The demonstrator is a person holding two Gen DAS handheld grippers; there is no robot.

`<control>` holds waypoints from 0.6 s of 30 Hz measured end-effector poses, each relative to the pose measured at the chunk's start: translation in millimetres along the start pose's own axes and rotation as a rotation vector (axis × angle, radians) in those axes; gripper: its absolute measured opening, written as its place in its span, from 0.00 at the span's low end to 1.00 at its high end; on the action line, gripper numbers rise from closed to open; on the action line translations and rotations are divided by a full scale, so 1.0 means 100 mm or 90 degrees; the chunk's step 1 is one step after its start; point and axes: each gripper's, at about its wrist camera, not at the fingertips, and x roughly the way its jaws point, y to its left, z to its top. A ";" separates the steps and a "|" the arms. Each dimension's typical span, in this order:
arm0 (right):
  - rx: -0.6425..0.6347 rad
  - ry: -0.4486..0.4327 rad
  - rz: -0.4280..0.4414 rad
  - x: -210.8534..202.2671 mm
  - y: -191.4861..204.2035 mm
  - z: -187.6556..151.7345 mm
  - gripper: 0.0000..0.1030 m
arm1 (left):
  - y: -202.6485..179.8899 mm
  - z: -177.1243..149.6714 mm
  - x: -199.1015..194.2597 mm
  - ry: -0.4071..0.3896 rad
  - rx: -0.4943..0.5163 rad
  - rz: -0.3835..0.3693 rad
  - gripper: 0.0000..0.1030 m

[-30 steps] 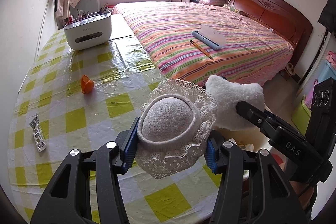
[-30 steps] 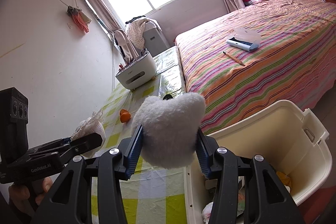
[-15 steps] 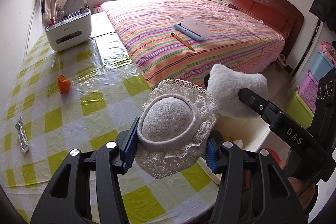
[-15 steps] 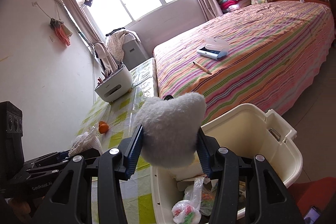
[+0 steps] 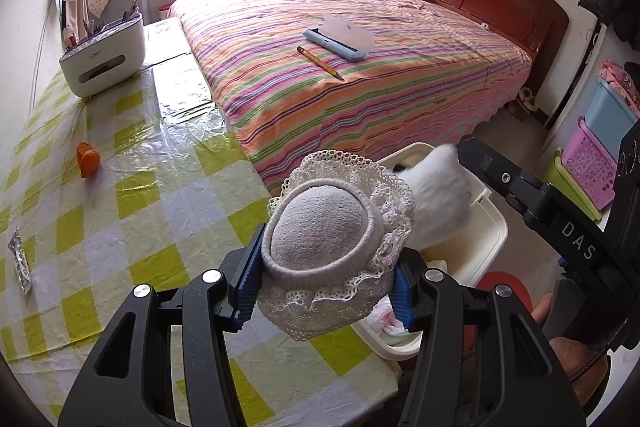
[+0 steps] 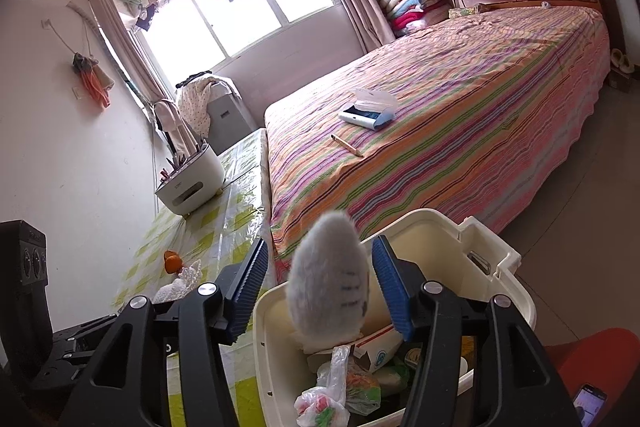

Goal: Collect trash
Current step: 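Drop the fluffy toy into the bin by opening the right tool, then lower the lace hat into the bin and open the left tool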

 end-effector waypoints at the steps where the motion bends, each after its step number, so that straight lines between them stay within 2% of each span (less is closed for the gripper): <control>1: 0.001 -0.003 -0.001 -0.01 -0.01 0.00 0.57 | -0.01 0.00 0.01 0.000 0.002 0.001 0.50; 10: 0.029 -0.033 -0.007 -0.08 -0.07 0.02 0.64 | -0.11 -0.02 0.12 0.012 0.012 -0.004 0.50; 18: 0.049 -0.062 -0.009 -0.16 -0.12 0.04 0.64 | -0.19 -0.01 0.22 0.025 0.024 -0.004 0.50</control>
